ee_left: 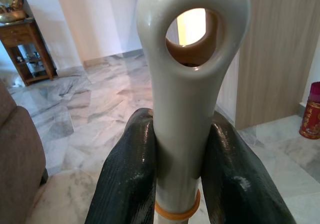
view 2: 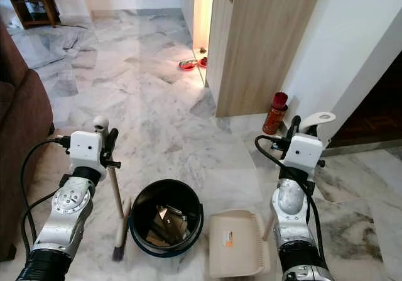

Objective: Sweep floor

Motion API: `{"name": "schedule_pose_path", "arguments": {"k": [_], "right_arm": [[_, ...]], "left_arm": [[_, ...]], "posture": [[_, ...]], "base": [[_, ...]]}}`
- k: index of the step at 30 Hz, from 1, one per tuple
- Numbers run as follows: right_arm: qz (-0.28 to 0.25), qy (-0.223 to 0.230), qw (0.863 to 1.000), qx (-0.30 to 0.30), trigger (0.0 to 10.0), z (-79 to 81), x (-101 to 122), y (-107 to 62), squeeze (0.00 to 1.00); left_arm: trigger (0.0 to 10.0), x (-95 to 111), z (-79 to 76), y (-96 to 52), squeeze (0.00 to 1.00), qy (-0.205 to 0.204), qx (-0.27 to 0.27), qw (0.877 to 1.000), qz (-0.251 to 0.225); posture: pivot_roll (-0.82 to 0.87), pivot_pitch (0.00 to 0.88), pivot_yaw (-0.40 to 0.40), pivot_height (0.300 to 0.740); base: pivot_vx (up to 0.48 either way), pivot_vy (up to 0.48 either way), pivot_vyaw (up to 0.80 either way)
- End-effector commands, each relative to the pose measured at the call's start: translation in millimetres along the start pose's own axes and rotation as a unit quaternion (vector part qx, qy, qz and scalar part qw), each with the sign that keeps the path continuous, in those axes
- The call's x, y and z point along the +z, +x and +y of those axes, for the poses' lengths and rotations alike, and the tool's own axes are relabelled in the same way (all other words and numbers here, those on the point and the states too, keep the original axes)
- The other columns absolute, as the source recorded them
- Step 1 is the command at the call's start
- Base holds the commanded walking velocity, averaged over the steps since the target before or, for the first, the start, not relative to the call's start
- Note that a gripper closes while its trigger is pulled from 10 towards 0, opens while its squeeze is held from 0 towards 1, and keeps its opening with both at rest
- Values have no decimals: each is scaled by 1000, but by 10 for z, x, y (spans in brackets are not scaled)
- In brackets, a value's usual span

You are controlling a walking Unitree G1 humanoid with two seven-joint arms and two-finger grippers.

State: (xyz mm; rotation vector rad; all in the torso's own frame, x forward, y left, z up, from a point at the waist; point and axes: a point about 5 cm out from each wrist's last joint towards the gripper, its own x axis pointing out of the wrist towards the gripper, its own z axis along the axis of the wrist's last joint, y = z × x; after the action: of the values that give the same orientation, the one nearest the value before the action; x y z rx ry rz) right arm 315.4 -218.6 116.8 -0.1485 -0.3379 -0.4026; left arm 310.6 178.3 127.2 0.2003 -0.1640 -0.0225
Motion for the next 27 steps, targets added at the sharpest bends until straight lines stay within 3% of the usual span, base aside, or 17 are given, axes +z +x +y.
{"name": "schedule_pose_path", "arguments": {"k": [1, 27], "right_arm": [[-18, 4, 1000, -1, 10000, 4, 67, 55, 0], [-12, 5, 1000, 6, 10000, 20, 43, 46, 0]], "left_arm": [[10000, 132, 16, 8, 0, 8, 3, 999, -37], [10000, 146, -23, 3, 0, 10, -5, 999, -39]], "posture": [[189, 65, -55, 740], [188, 65, -52, 740]], "base": [[0, 0, 0], [0, 0, 0]]}}
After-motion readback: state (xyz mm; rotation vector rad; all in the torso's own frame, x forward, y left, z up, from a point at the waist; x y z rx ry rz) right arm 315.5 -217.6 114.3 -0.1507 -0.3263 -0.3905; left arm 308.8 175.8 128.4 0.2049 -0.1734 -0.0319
